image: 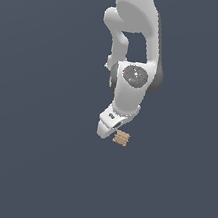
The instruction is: Pick up the object and move it to a goal position.
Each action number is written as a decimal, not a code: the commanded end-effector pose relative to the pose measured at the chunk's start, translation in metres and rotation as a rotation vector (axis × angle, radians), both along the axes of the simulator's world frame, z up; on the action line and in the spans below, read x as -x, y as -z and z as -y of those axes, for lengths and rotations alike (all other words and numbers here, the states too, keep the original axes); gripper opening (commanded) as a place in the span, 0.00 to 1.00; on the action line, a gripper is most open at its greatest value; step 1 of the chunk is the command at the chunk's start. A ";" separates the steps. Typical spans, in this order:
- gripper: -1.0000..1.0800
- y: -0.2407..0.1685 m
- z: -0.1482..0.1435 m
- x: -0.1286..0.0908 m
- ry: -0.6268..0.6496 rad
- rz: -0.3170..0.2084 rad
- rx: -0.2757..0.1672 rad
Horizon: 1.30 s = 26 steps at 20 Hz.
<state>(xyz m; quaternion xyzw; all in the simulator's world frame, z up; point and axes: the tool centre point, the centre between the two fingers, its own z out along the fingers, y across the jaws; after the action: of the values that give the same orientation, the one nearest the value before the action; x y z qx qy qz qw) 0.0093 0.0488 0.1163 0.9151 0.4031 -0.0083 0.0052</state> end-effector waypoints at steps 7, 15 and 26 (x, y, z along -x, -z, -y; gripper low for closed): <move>0.96 0.017 -0.021 -0.001 -0.258 0.003 -0.010; 0.96 0.026 -0.033 -0.001 -0.393 0.007 -0.017; 0.96 0.034 -0.035 -0.001 -0.419 0.007 -0.018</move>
<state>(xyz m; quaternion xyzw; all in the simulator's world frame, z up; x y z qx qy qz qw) 0.0104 0.0837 0.0859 0.8115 0.5844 0.0002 0.0003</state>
